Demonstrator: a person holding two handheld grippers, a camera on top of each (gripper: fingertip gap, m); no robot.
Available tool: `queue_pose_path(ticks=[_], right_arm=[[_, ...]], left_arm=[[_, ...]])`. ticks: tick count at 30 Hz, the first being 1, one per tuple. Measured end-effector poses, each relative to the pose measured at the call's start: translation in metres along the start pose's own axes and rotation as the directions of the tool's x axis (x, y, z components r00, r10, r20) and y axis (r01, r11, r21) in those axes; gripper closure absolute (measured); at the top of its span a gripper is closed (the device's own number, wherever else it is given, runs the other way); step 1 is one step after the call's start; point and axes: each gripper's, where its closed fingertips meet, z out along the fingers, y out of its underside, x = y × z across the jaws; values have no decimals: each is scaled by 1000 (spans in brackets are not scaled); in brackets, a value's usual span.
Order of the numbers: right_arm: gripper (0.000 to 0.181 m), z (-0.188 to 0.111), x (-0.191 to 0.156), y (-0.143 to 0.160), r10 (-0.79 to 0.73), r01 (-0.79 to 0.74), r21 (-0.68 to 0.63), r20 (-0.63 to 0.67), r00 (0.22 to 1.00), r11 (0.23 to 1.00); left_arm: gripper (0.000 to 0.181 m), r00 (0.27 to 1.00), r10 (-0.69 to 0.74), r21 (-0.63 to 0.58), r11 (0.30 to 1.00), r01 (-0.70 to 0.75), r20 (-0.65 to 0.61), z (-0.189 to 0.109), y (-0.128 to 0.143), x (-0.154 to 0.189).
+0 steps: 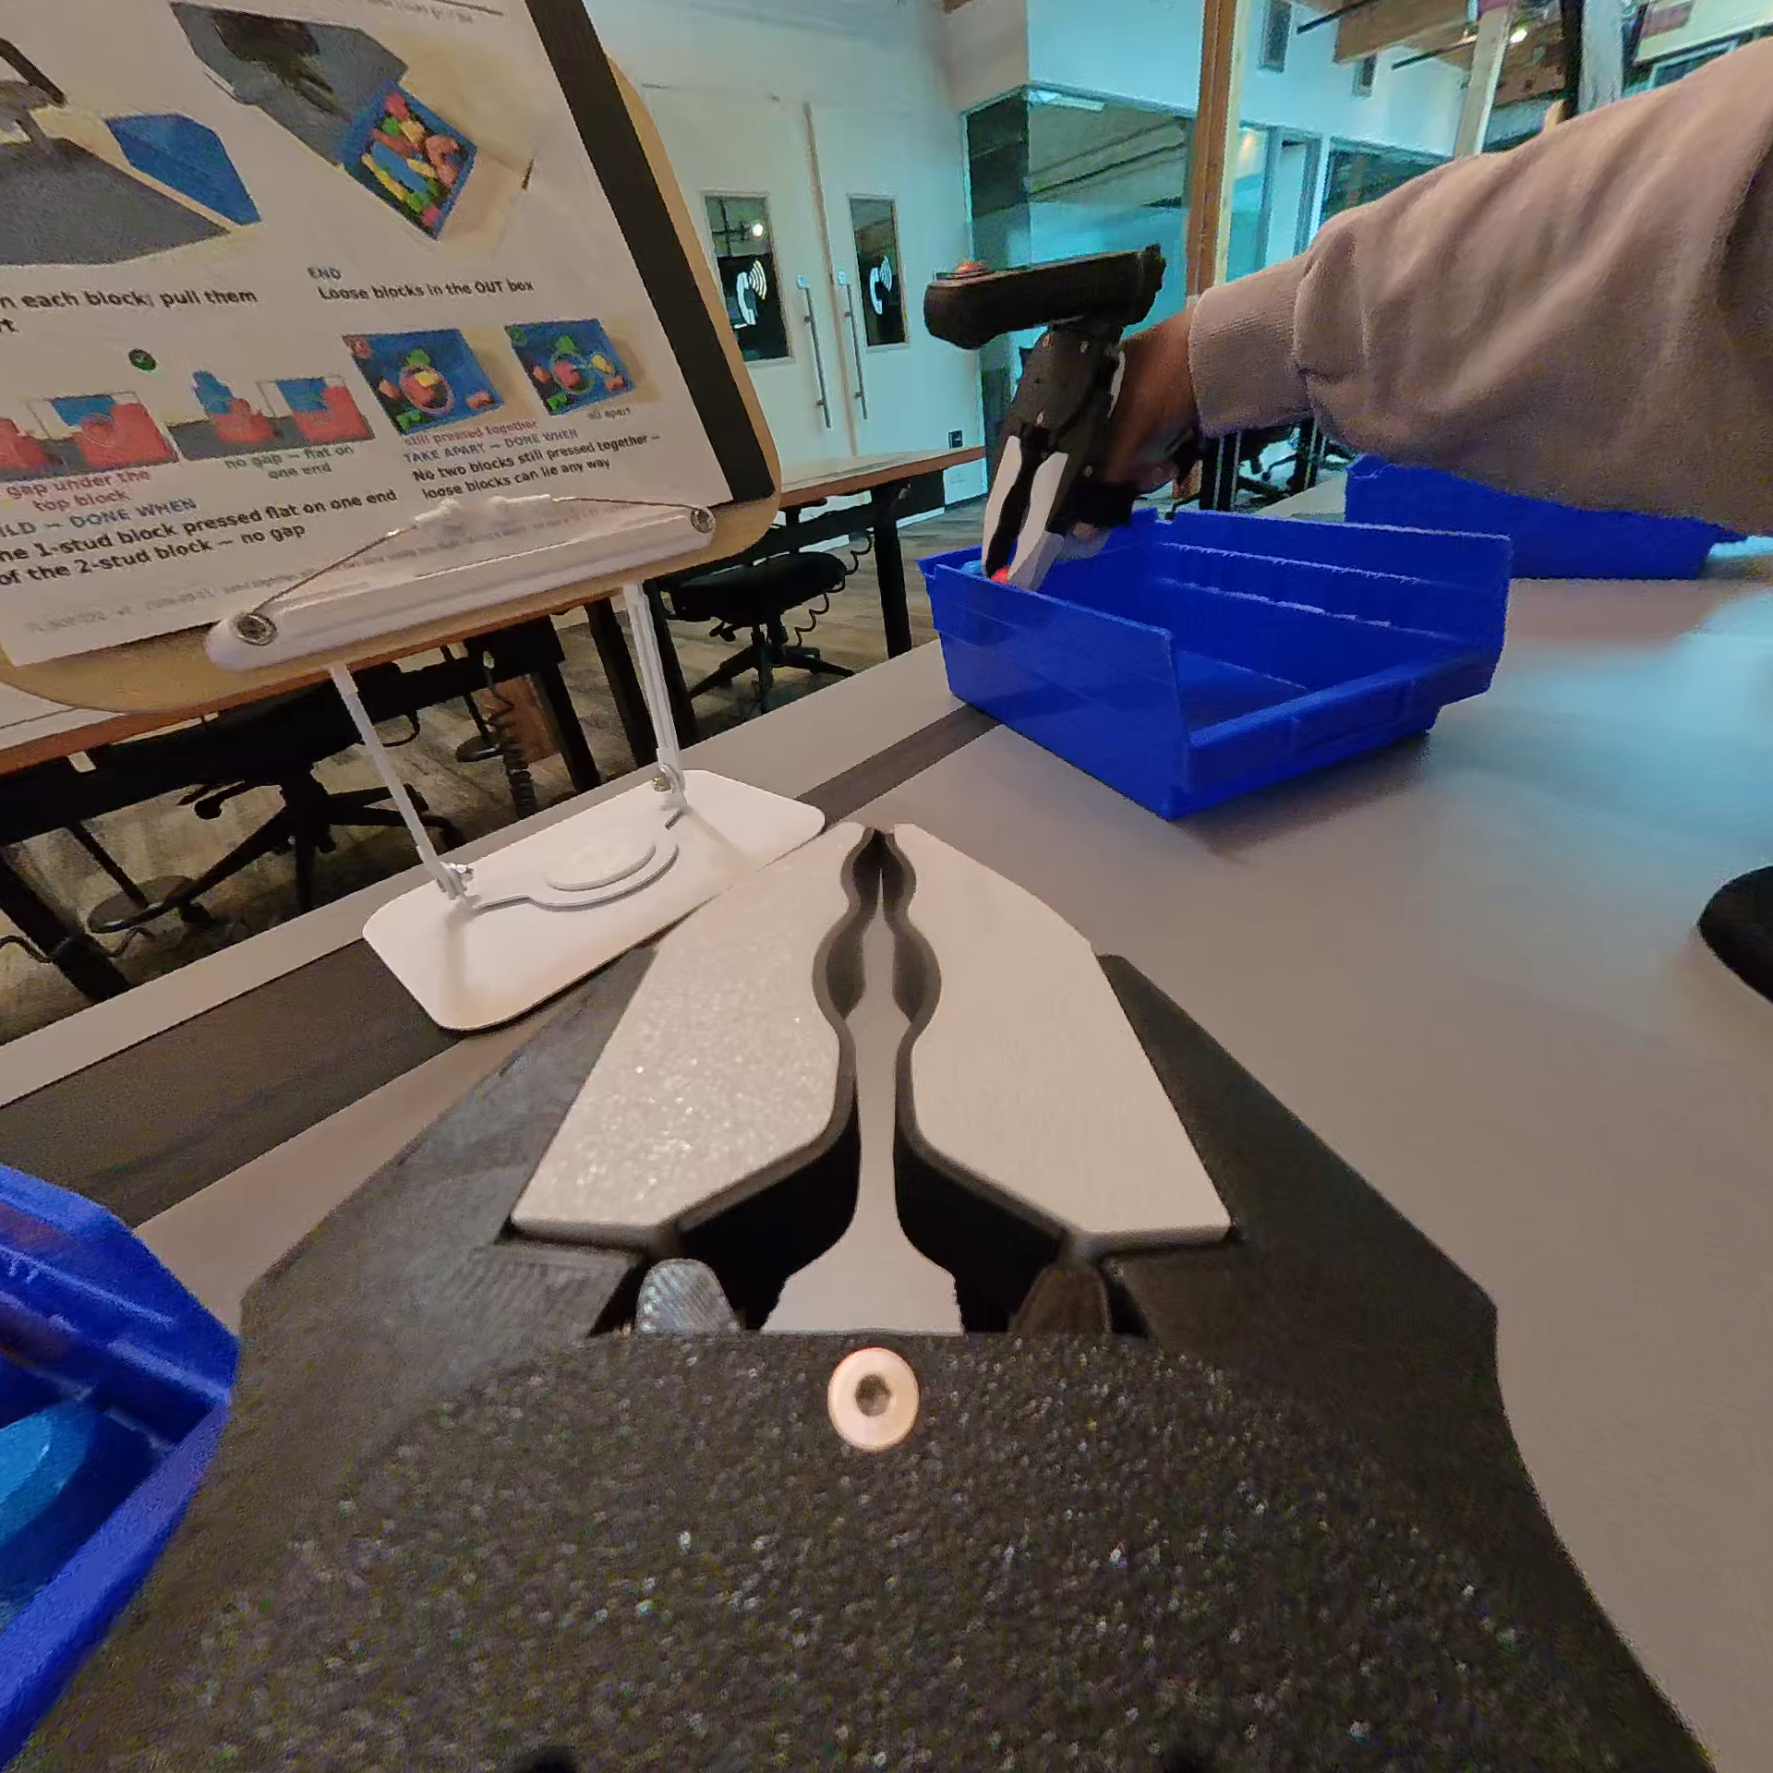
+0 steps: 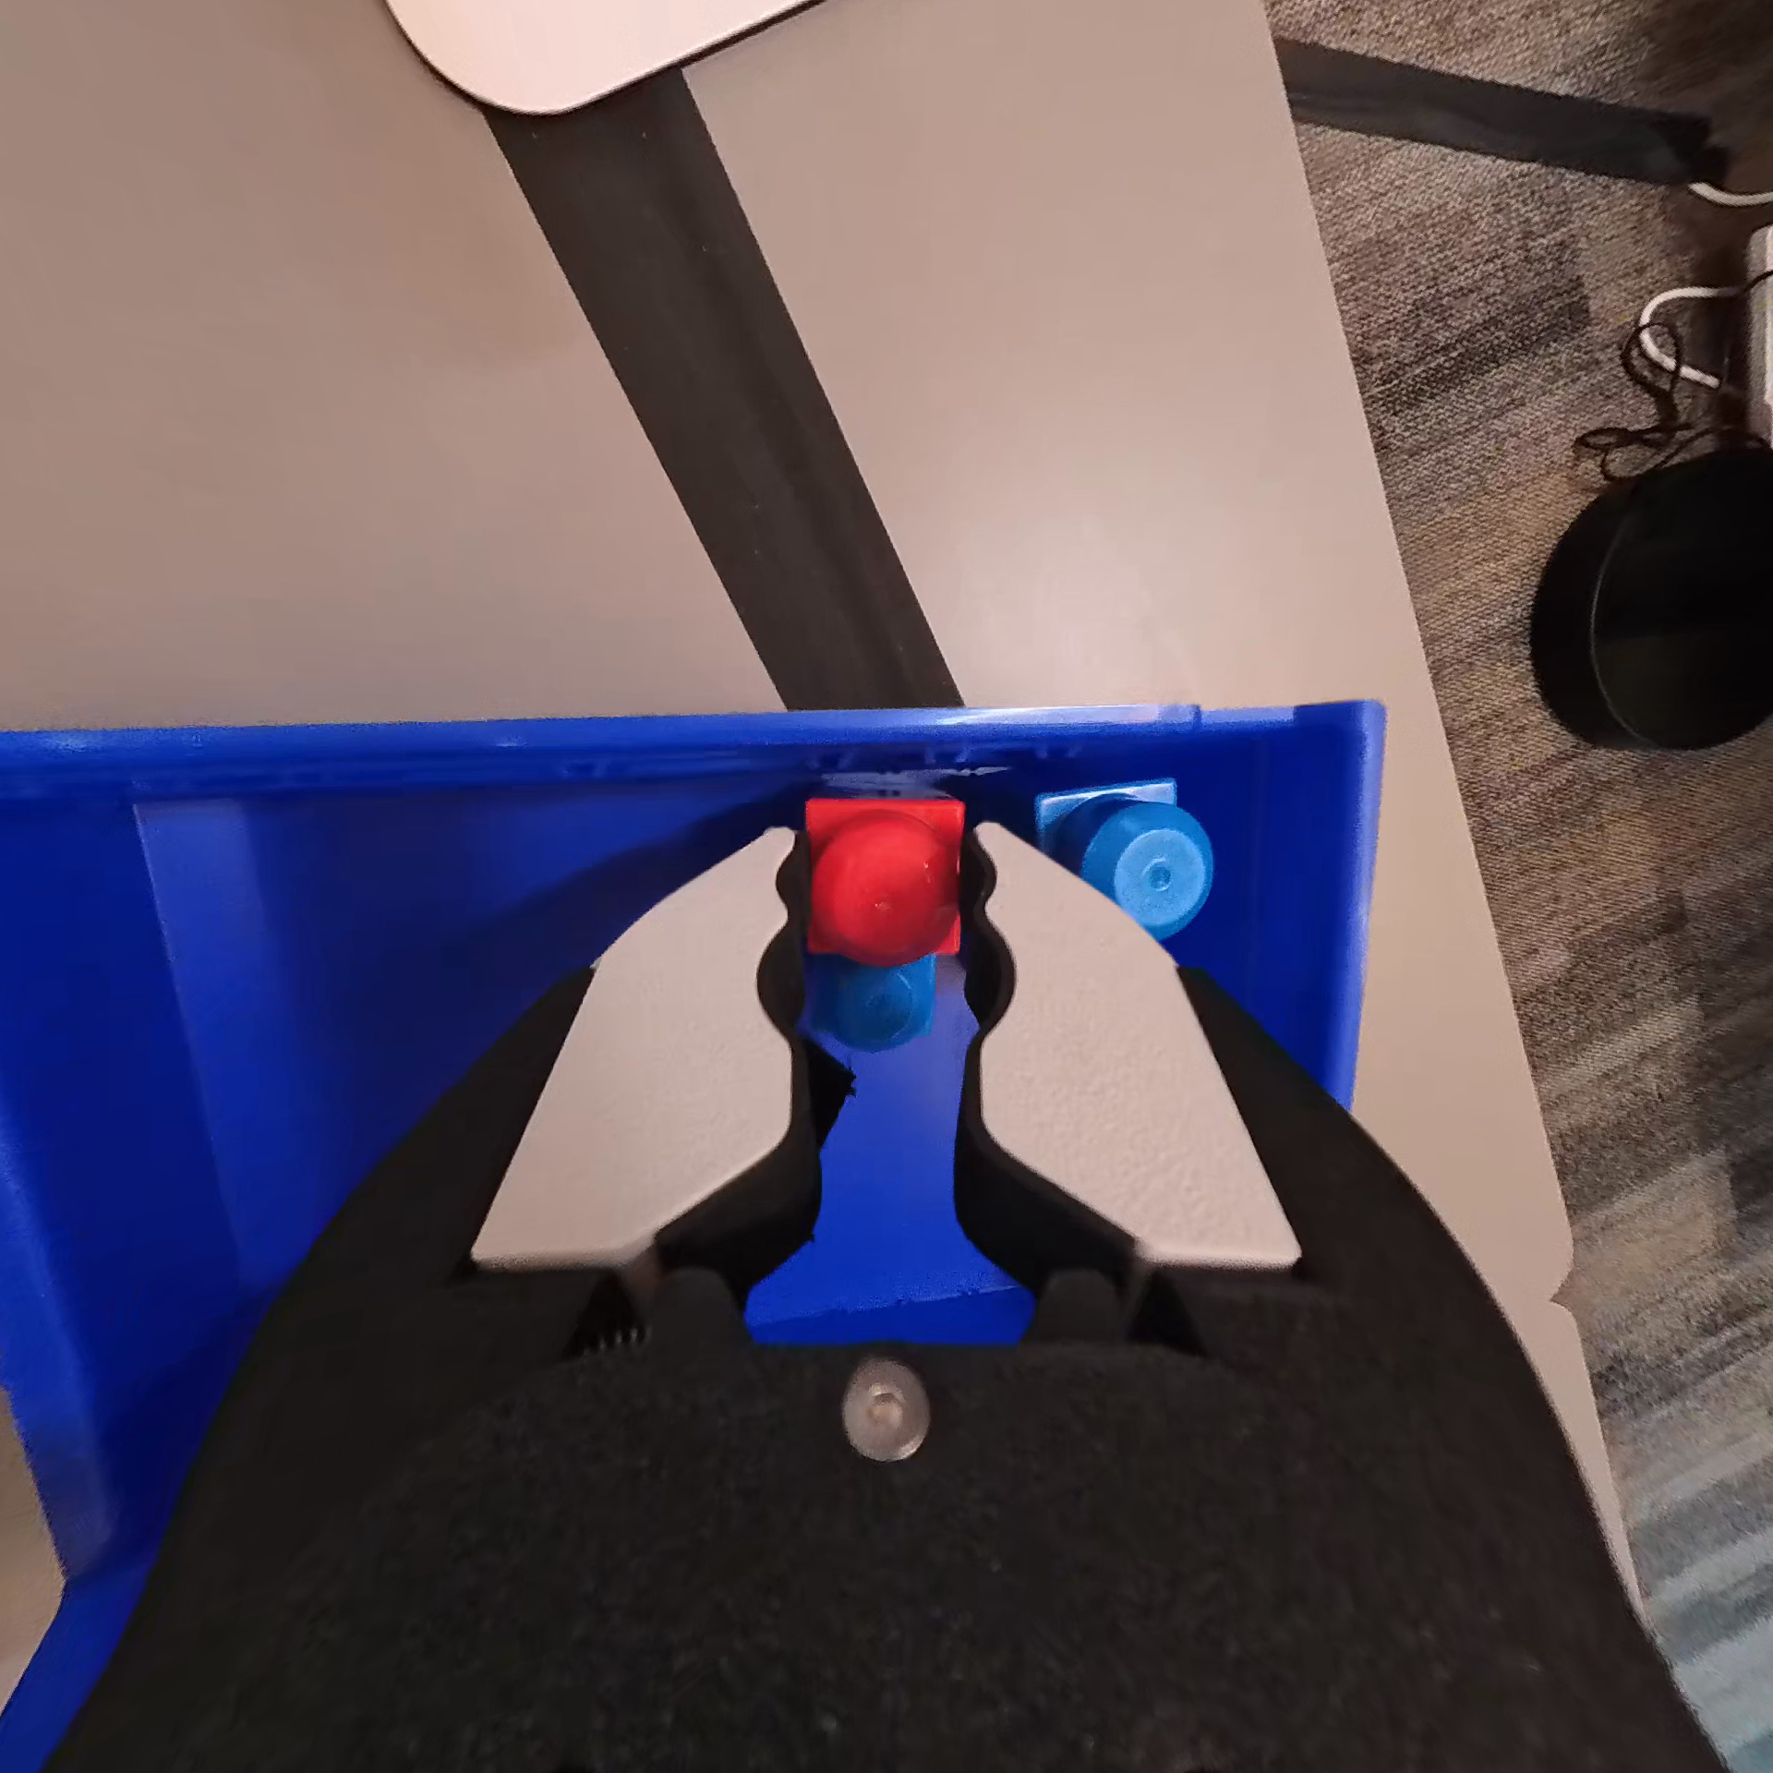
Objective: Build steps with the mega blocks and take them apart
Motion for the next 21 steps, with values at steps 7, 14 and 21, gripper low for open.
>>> queue_pose_path(ticks=[7,14,21], right_arm=[[144,-40,-3,-32,73,-60,186,-64,995,981],[151,-129,-60,-91,287,-100,681,-167,943,726],[162,-135,-149,-85,515,-161,884,-101,851,439]], left_arm=[[181,998,63,-20,998,-63,22,0,2,-2],[181,998,31,-5,1000,-31,54,-3,-2,-10],[181,987,-18,-27,999,22,162,-9,3,-35]])
